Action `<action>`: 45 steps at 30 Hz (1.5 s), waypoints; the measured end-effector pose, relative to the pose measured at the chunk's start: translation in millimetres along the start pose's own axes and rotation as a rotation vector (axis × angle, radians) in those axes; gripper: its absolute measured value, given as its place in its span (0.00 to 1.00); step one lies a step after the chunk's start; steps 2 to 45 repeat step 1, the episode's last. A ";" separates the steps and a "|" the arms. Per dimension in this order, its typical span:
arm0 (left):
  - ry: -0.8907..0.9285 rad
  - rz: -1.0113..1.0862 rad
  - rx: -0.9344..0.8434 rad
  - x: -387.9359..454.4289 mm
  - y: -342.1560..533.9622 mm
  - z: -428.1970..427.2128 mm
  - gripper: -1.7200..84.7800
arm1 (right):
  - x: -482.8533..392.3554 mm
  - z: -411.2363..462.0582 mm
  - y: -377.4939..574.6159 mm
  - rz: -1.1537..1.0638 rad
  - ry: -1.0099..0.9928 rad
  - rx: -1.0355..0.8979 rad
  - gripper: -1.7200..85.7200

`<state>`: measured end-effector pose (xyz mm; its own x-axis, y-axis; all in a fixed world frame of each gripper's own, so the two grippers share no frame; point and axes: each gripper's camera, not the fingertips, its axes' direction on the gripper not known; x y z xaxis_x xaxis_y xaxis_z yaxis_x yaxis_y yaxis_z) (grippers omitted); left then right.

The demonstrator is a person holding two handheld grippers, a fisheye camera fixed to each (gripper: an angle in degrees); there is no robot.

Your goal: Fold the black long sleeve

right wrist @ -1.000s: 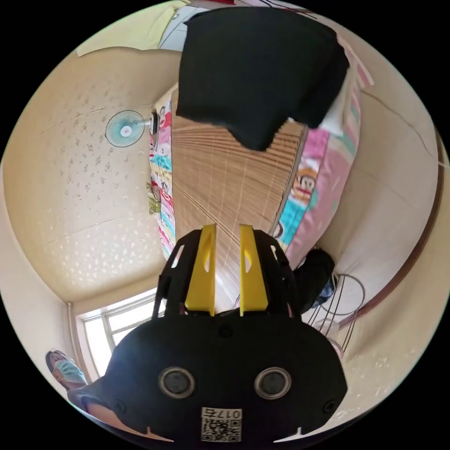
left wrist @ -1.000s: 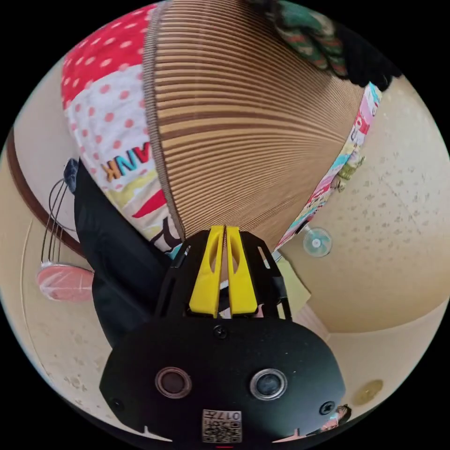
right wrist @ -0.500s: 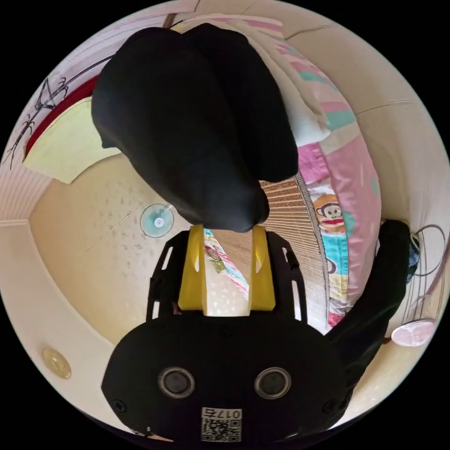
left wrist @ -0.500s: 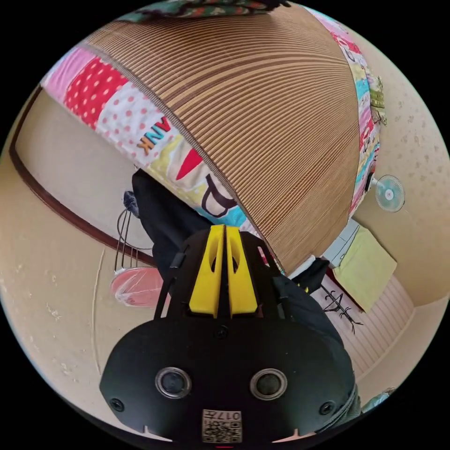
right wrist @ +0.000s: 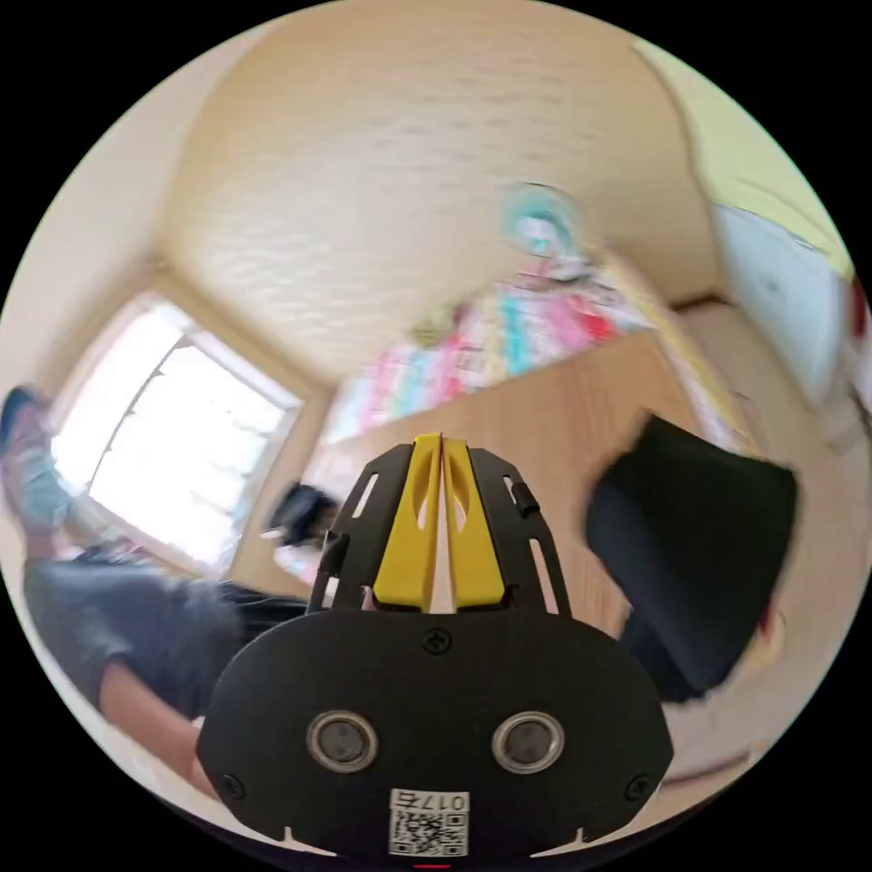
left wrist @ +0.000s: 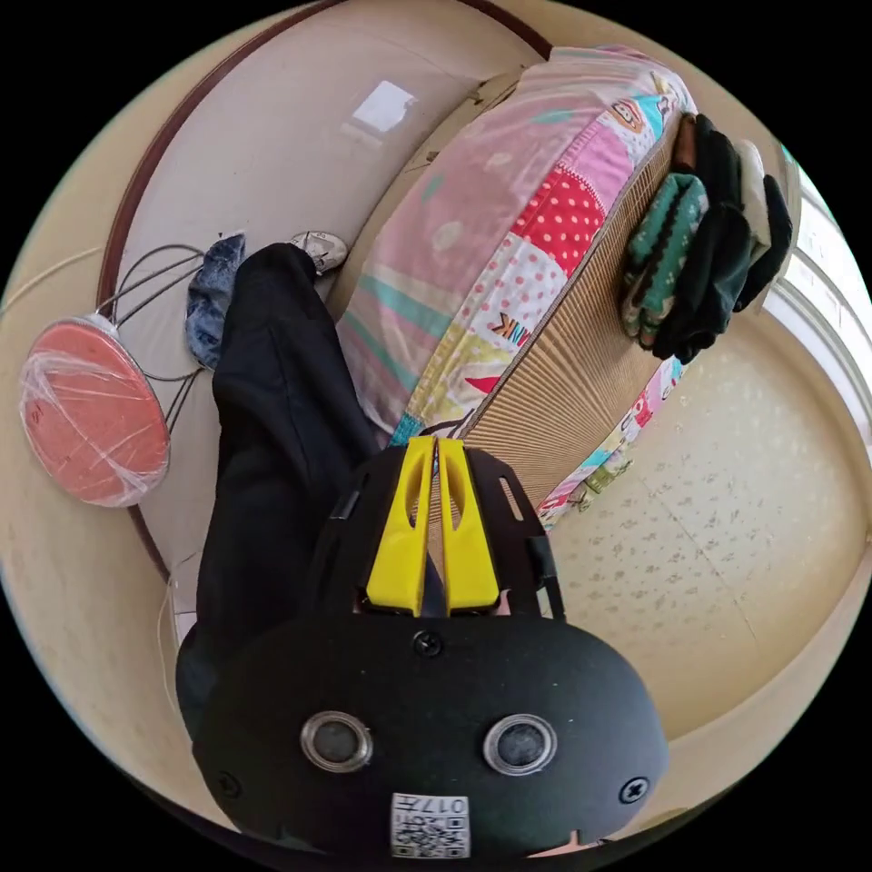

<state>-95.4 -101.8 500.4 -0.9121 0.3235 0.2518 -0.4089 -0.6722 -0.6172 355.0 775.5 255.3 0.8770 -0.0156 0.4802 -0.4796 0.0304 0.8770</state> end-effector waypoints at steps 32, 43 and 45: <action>0.032 -0.015 0.010 -2.1 -0.6 7.0 0.01 | -11.3 3.7 -6.4 -0.036 -0.074 -0.010 0.02; 0.032 -0.015 0.010 -2.1 -0.6 7.0 0.01 | -11.3 3.7 -6.4 -0.036 -0.074 -0.010 0.02; 0.032 -0.015 0.010 -2.1 -0.6 7.0 0.01 | -11.3 3.7 -6.4 -0.036 -0.074 -0.010 0.02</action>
